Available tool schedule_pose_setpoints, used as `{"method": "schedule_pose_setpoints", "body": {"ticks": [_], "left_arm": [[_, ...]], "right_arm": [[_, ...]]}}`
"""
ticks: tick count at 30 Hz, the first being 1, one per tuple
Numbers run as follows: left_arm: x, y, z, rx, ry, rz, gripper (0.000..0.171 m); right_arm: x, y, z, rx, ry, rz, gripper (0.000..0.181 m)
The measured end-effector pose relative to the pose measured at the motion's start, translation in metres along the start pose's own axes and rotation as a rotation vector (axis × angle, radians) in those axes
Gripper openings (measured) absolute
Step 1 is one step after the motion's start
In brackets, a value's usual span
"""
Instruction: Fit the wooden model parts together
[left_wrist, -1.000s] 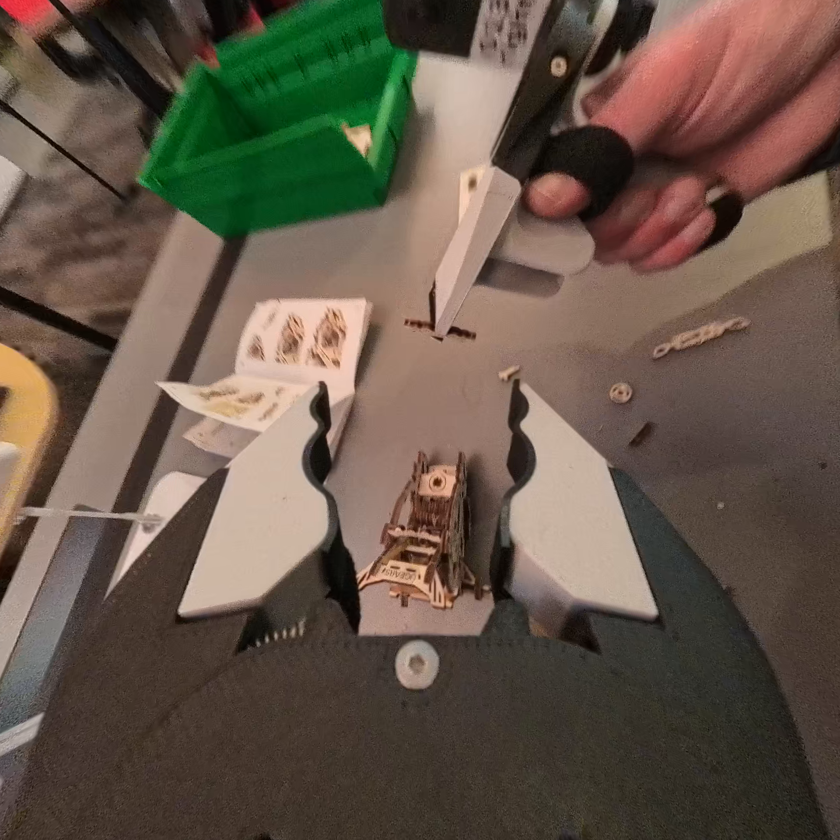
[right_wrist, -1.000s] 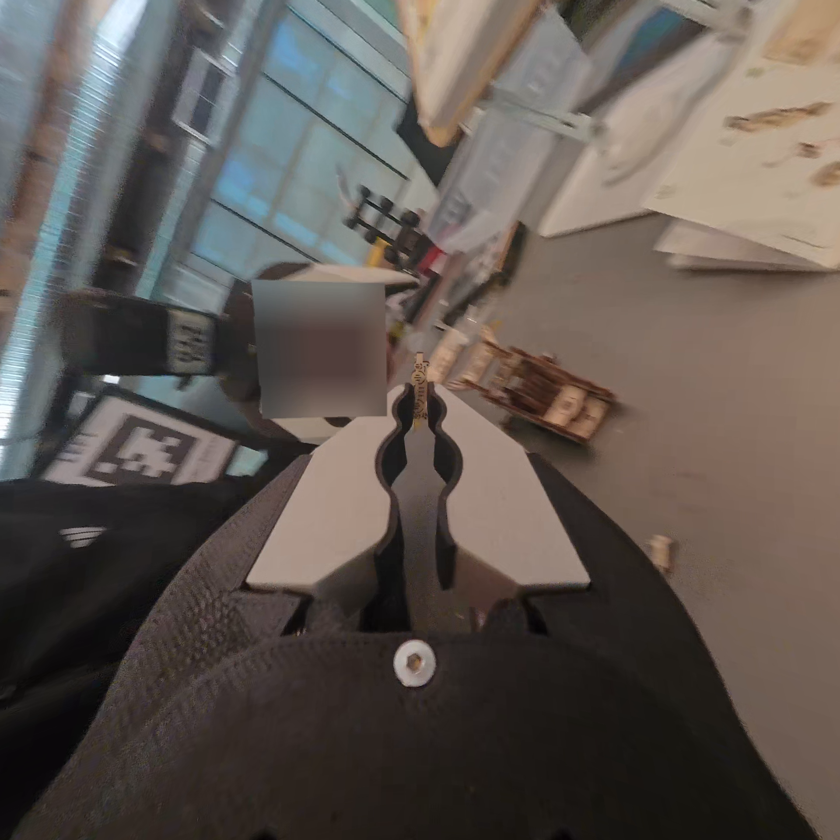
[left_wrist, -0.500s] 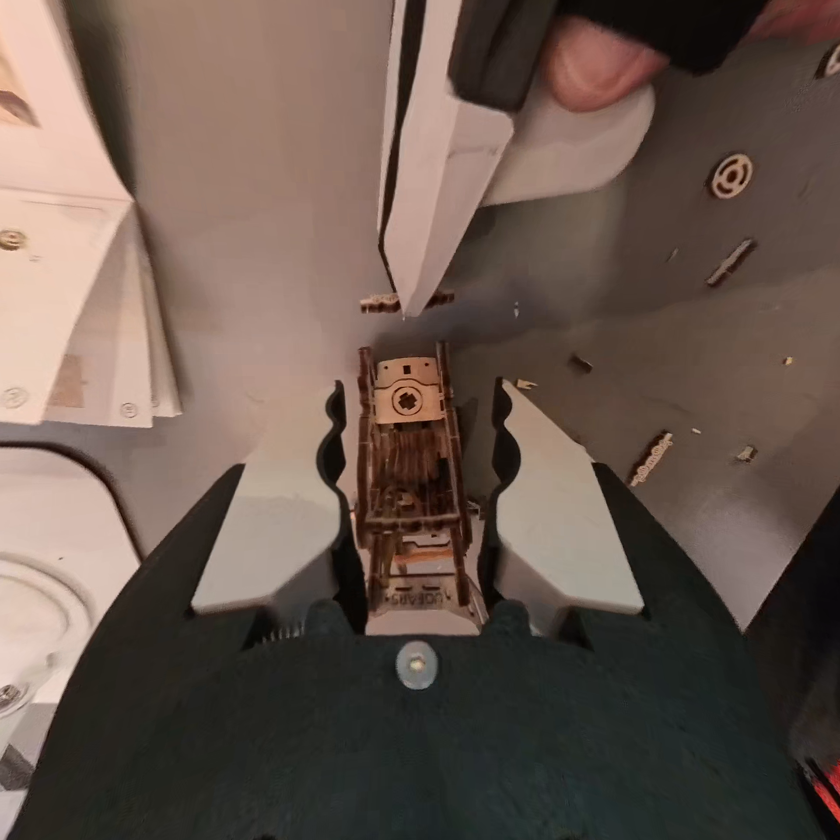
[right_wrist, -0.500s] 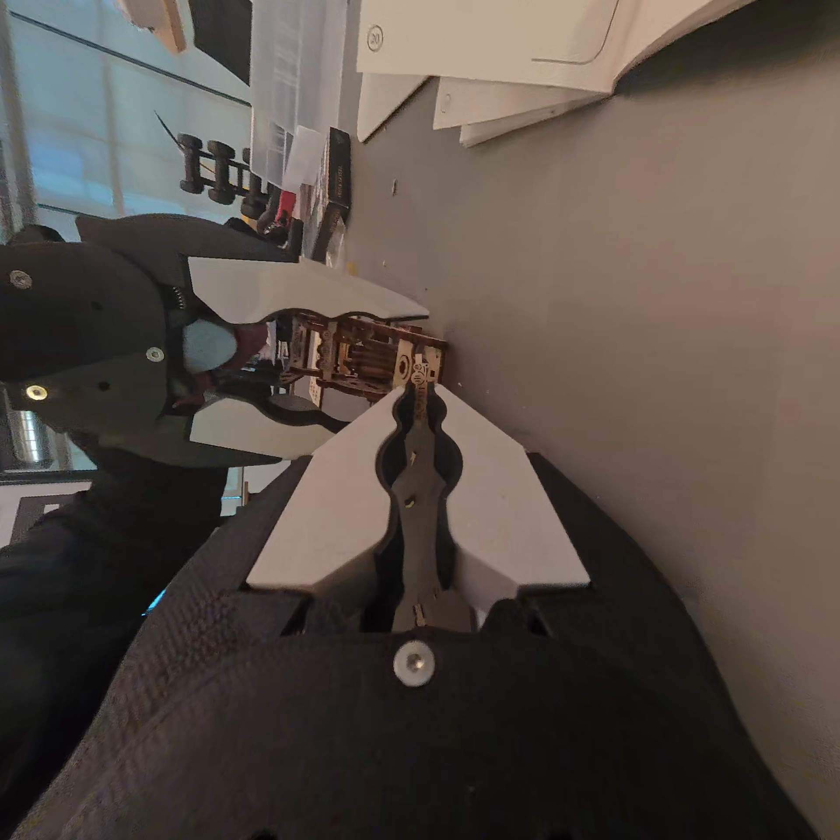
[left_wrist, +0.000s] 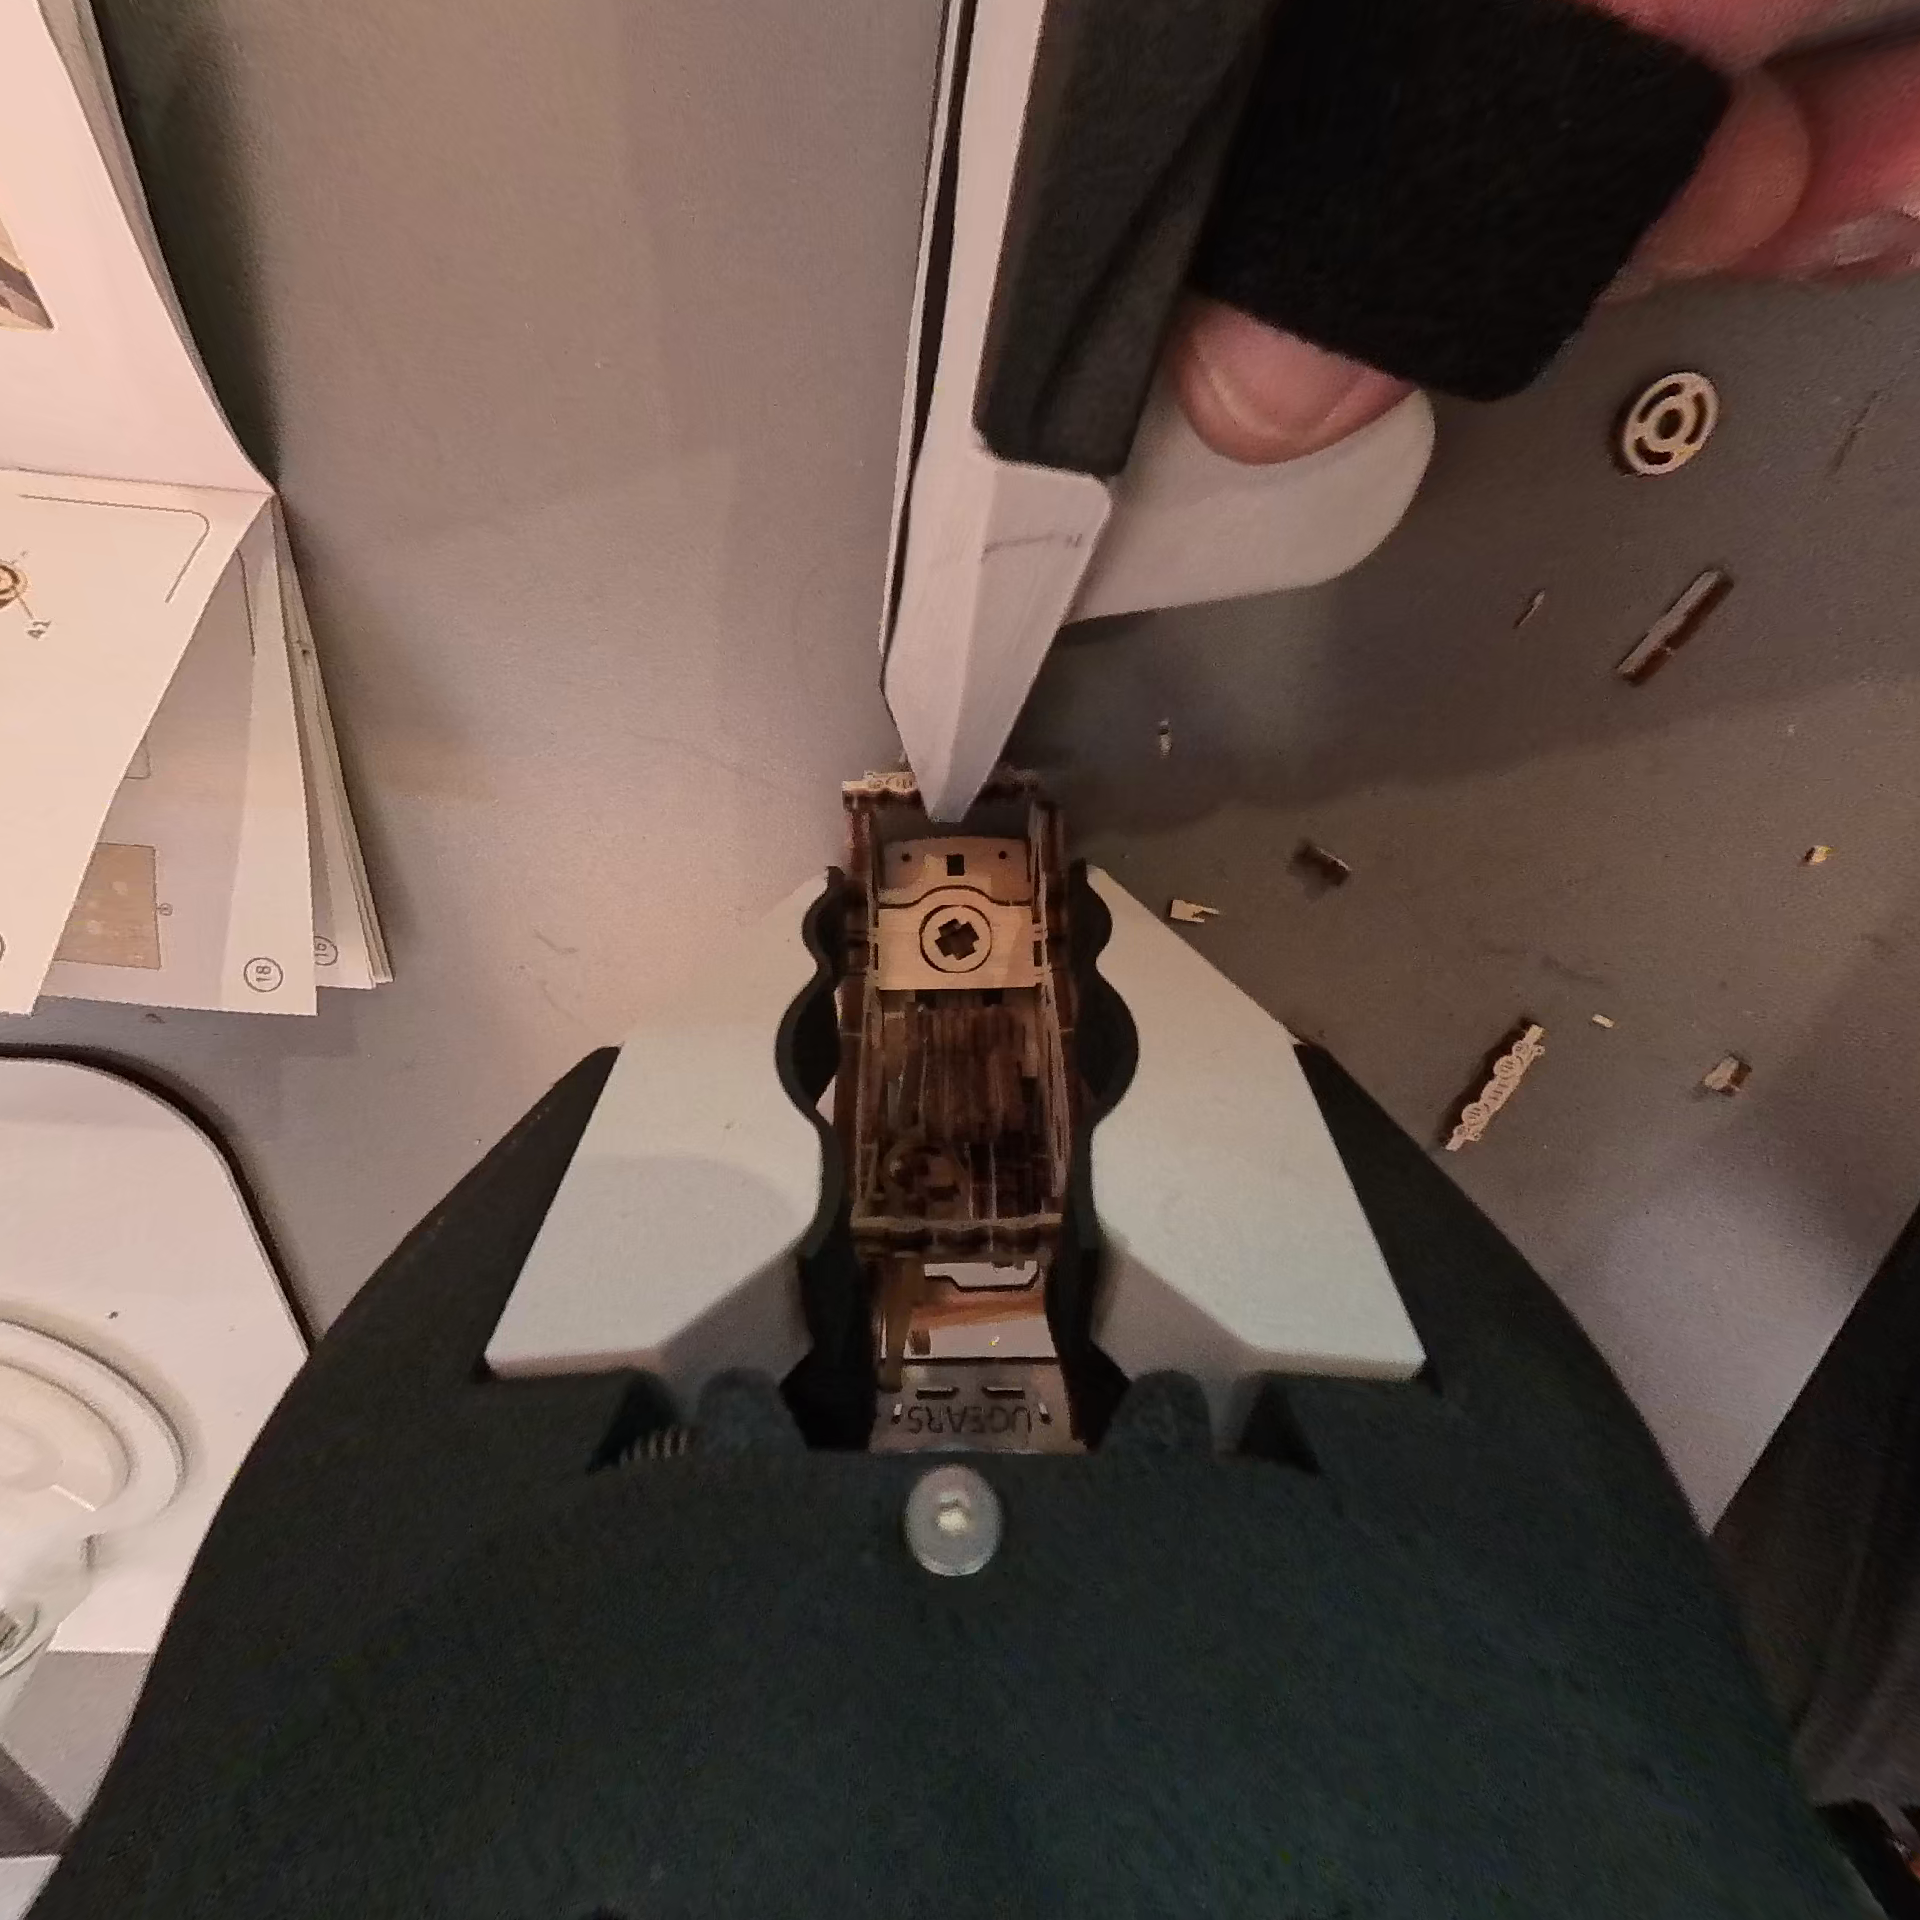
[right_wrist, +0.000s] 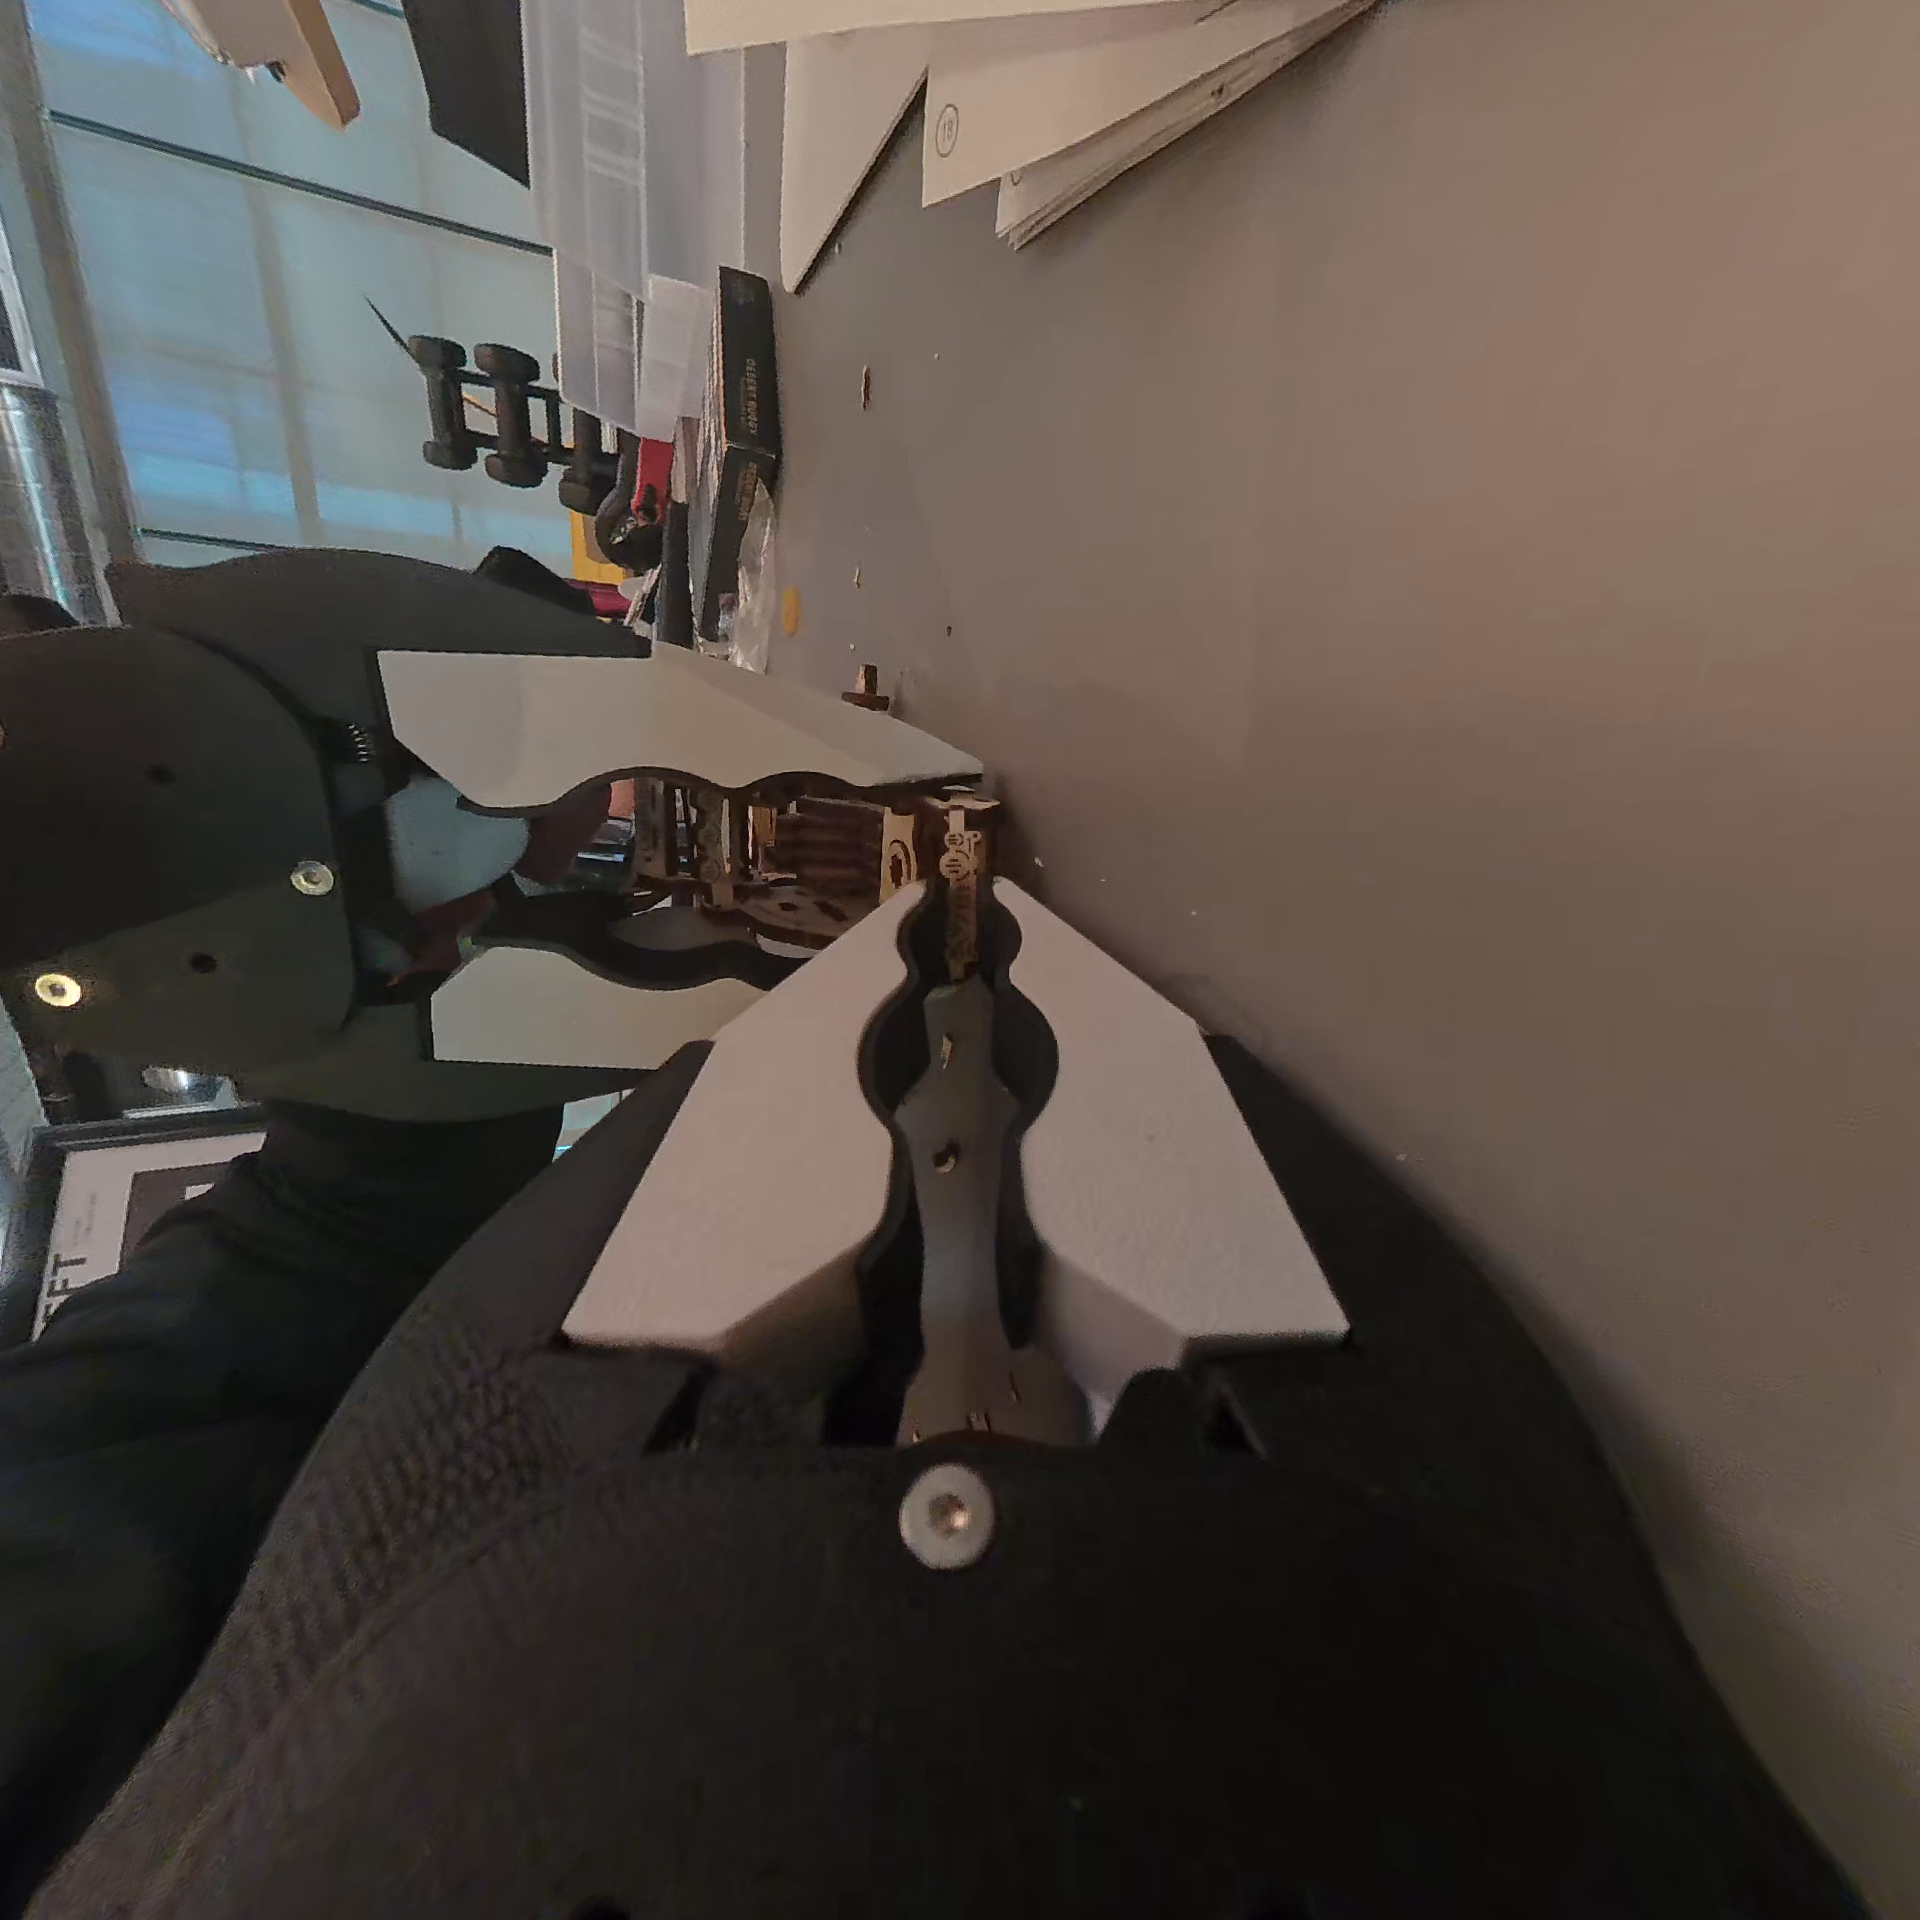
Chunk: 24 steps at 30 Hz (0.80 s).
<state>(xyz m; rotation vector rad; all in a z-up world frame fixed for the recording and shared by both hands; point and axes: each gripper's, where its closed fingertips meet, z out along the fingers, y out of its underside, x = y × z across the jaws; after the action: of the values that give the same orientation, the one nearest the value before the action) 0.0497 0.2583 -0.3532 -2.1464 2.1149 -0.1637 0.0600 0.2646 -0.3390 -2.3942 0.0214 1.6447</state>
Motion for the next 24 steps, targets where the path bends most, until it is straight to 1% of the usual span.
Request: {"method": "schedule_pose_setpoints", "body": {"ticks": [4, 9, 13, 16, 21, 24], "left_arm": [[-0.001, 0.000, -0.001, 0.017, -0.037, 0.012, 0.038], [-0.003, -0.005, -0.009, 0.102, -0.084, 0.004, 0.037], [-0.003, -0.009, -0.020, 0.168, -0.138, 0.023, 0.037], [-0.005, -0.016, -0.035, 0.255, -0.190, 0.022, 0.037], [-0.009, -0.028, -0.065, 0.420, -0.314, 0.054, 0.037], [-0.009, -0.033, -0.080, 0.479, -0.376, 0.069, 0.037]], "right_arm": [[-0.001, 0.004, 0.000, -0.007, -0.013, 0.015, 0.003], [-0.010, 0.000, -0.004, 0.008, -0.085, 0.031, 0.003], [-0.020, -0.001, -0.009, 0.011, -0.081, -0.039, 0.003], [-0.033, -0.007, -0.017, 0.032, -0.077, -0.097, 0.003], [-0.064, -0.016, -0.033, 0.080, -0.065, -0.248, 0.003], [-0.076, -0.018, -0.038, 0.089, -0.031, -0.330, 0.004]]}}
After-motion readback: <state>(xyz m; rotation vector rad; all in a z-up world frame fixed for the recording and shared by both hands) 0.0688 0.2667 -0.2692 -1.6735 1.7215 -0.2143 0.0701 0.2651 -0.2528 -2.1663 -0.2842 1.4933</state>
